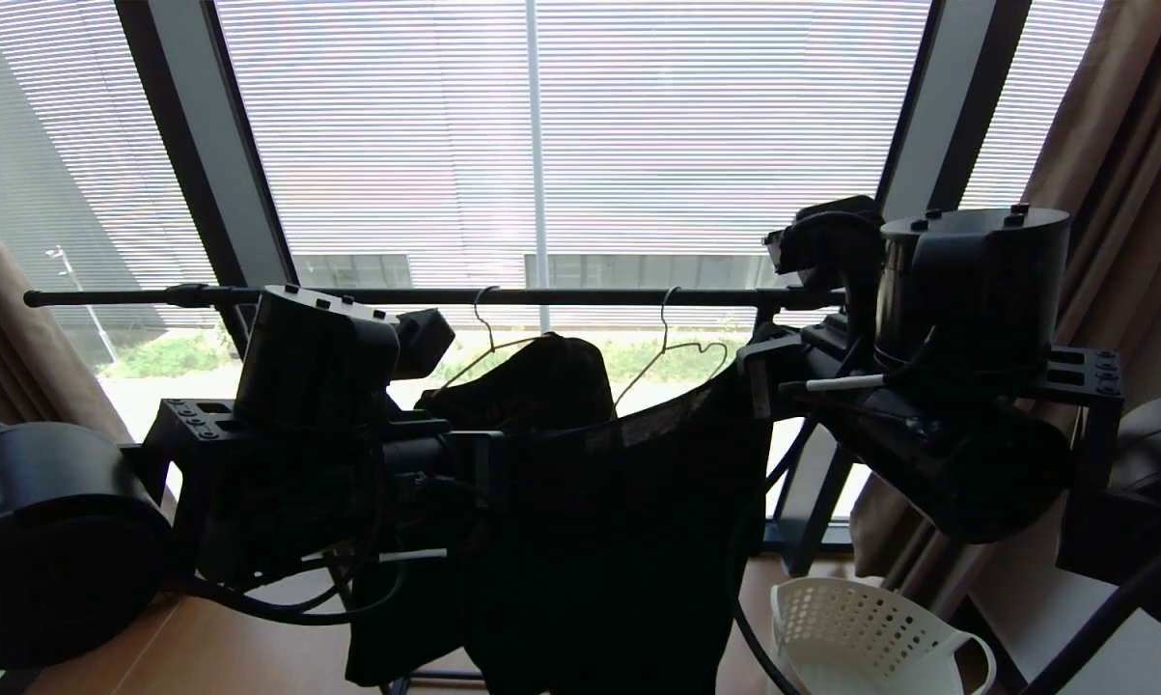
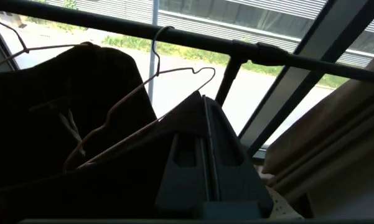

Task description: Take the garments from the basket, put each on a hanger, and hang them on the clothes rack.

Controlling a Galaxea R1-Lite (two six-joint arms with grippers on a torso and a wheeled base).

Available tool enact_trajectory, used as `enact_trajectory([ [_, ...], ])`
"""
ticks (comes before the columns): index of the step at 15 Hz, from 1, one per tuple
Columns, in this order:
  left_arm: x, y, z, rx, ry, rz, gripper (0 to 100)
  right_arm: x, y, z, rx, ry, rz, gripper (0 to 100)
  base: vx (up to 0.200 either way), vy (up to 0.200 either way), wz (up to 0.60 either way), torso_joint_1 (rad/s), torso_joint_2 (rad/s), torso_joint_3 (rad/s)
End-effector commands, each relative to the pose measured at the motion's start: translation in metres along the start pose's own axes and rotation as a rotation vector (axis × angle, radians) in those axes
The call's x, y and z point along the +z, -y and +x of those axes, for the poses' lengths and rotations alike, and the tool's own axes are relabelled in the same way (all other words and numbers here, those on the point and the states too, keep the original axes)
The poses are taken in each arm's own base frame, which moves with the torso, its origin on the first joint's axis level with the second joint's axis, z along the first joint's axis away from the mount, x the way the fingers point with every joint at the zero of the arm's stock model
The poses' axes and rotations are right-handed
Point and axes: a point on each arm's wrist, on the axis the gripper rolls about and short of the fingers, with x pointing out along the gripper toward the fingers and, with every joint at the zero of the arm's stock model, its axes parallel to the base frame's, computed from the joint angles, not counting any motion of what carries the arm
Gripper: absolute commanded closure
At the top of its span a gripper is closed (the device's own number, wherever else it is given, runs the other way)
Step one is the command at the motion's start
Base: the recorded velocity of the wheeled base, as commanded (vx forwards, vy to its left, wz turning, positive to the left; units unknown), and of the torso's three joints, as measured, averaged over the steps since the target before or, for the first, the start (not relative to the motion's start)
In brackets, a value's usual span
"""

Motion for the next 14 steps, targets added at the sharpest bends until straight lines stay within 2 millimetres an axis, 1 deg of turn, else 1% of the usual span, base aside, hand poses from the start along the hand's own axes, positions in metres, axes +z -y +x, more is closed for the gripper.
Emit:
enact_trajectory([
  [1,0.017,0.002,-0.004,-0.004,0.032,-0.004,100,-0.002,-0.002,0.001,0.009,-0.015,-0.014,100,0.0,0.0,0.0,0.0,0.0,0.0],
  [2,0.03,0.003,-0.009,-0.028,0.016,0.009,100,-0.003,-0.003,0.001,0.035,-0.047,-0.076,100,0.0,0.0,0.0,0.0,0.0,0.0],
  [3,0.042,0.001,-0.013,-0.049,0.001,0.049,100,-0.004,-0.004,0.001,0.07,-0.084,-0.174,100,0.0,0.0,0.0,0.0,0.0,0.0],
  [4,0.05,0.001,-0.016,-0.045,-0.022,0.09,100,0.001,-0.004,0.001,0.103,-0.117,-0.269,100,0.0,0.0,0.0,0.0,0.0,0.0],
  [5,0.053,0.001,-0.013,-0.037,-0.047,0.114,100,0.002,-0.007,0.005,0.111,-0.161,-0.334,100,0.0,0.0,0.0,0.0,0.0,0.0],
  [6,0.055,0.001,-0.012,-0.032,-0.056,0.125,100,0.006,-0.01,0.008,0.114,-0.182,-0.364,100,0.0,0.0,0.0,0.0,0.0,0.0],
  [7,0.059,0.001,-0.006,-0.026,-0.07,0.155,100,0.02,-0.017,0.015,0.118,-0.227,-0.404,100,0.0,0.0,0.0,0.0,0.0,0.0],
  [8,0.062,0.002,-0.004,-0.025,-0.074,0.162,100,0.029,-0.023,0.021,0.117,-0.249,-0.406,100,0.0,0.0,0.0,0.0,0.0,0.0],
  [9,0.063,0.002,-0.002,-0.021,-0.087,0.165,100,0.034,-0.027,0.026,0.112,-0.266,-0.375,100,0.0,0.0,0.0,0.0,0.0,0.0],
  [10,0.065,0.0,0.0,-0.011,-0.101,0.168,100,0.032,-0.032,0.032,0.089,-0.299,-0.298,100,0.0,0.0,0.0,0.0,0.0,0.0],
  [13,0.072,-0.004,0.007,0.0,-0.089,0.159,100,0.019,-0.025,0.022,0.025,-0.437,-0.149,100,0.0,0.0,0.0,0.0,0.0,0.0],
  [14,0.072,-0.004,0.008,0.0,-0.089,0.159,100,0.019,-0.023,0.02,0.007,-0.444,-0.128,100,0.0,0.0,0.0,0.0,0.0,0.0],
])
